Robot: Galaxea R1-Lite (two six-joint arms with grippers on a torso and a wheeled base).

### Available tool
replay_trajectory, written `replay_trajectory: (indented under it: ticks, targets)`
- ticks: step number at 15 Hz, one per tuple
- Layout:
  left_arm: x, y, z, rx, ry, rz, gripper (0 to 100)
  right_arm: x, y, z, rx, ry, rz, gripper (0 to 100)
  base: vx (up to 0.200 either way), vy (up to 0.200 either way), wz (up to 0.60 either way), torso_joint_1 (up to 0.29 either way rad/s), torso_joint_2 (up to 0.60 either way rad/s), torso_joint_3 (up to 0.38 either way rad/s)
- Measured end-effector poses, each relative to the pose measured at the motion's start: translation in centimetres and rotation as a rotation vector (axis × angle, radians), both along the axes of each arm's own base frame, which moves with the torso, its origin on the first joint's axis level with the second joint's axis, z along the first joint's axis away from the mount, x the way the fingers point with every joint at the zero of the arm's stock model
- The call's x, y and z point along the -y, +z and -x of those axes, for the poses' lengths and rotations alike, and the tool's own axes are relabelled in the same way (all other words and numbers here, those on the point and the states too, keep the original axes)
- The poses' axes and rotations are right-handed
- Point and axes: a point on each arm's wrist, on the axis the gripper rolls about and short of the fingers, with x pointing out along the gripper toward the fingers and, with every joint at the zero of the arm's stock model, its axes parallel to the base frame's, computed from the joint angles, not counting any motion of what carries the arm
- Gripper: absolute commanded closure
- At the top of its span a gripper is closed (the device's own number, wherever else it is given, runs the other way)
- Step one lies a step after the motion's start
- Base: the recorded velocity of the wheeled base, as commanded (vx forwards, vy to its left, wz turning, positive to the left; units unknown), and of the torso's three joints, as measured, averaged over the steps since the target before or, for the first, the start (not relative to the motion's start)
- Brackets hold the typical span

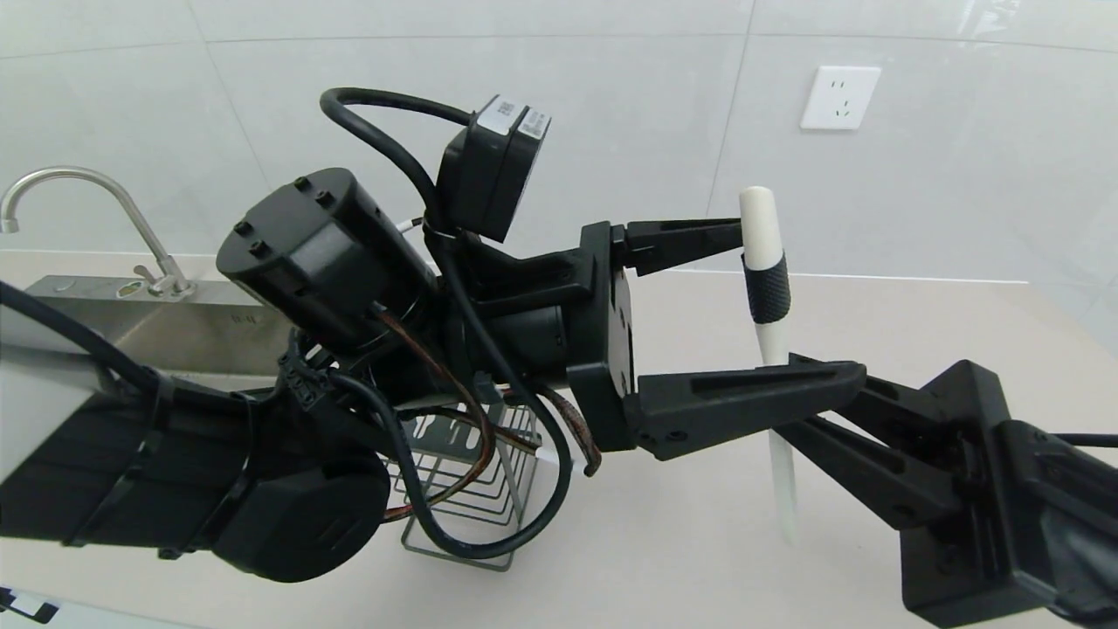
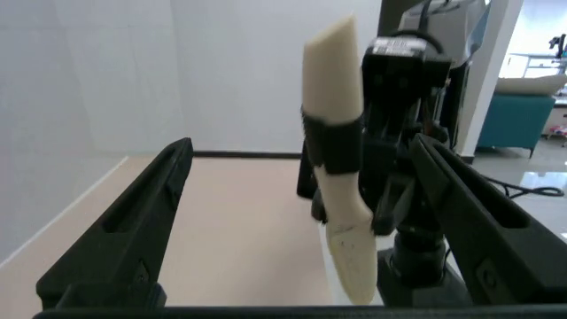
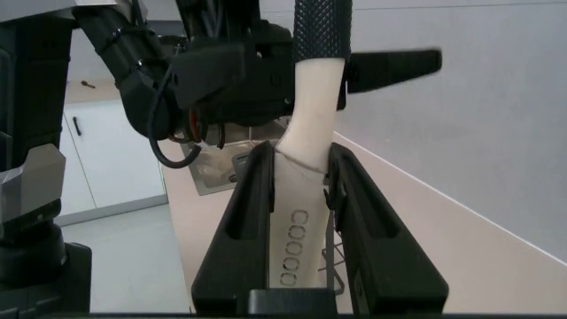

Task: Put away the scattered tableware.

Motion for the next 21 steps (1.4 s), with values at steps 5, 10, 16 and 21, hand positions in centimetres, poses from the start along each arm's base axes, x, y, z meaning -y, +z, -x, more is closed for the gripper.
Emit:
replay_trajectory:
  ticks: [5,10,16,21]
  targets:
    - [-0.2,-0.5,0.6,-0.036,-0.025,0.006,0,0.0,0.0,0.0,0.001,-0.001,0.000,100,0.000,0.000,0.00,0.000,0.00,0.000]
    - [-0.1,-0.7,1.0,-0.042,-0.035,-0.001,0,0.0,0.0,0.0,0.002,0.000,0.001,100,0.000,0.000,0.00,0.000,0.00,0.000]
    - [0.2,-0.6,1.4,-0.039,-0.049,0.003,0,0.0,-0.1,0.1,0.004,0.000,0.005,100,0.000,0.000,0.00,0.000,0.00,0.000]
    - [0.6,-0.7,1.8,-0.038,-0.067,0.003,0,0.0,-0.1,0.0,0.006,-0.001,0.005,100,0.000,0.000,0.00,0.000,0.00,0.000]
